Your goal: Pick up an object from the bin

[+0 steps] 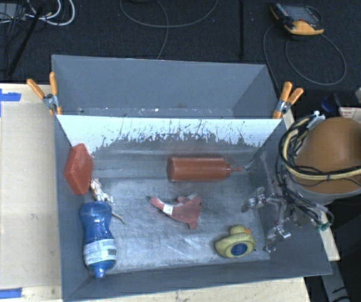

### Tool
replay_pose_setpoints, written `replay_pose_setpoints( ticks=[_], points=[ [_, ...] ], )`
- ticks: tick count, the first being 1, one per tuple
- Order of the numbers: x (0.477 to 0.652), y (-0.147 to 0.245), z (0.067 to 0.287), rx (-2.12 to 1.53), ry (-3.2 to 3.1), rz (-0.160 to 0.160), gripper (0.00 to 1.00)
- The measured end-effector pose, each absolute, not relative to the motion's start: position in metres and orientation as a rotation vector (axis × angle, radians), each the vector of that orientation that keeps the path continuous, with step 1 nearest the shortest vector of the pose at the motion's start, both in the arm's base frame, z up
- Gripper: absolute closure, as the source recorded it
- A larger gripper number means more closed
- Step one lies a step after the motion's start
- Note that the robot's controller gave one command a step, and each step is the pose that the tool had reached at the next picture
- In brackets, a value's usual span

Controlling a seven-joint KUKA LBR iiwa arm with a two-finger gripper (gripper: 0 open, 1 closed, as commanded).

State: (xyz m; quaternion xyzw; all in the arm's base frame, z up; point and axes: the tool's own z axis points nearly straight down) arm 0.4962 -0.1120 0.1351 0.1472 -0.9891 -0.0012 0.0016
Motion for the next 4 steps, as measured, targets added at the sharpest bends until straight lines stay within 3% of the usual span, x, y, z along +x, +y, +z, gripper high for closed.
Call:
replay_pose_setpoints(
  ticks=[1, 2, 3, 4],
  points=[
    [0.502, -0.12, 0.131, 0.272, -3.129, -0.001, 0.0],
    [0.496, -0.099, 0.094, 0.575, -3.087, -0.001, 0.0],
    [0.485, -0.091, 0.074, 0.571, -3.089, 0.008, 1.0],
    [0.485, -0.091, 0.074, 0.571, -3.089, 0.008, 1.0]
  ],
)
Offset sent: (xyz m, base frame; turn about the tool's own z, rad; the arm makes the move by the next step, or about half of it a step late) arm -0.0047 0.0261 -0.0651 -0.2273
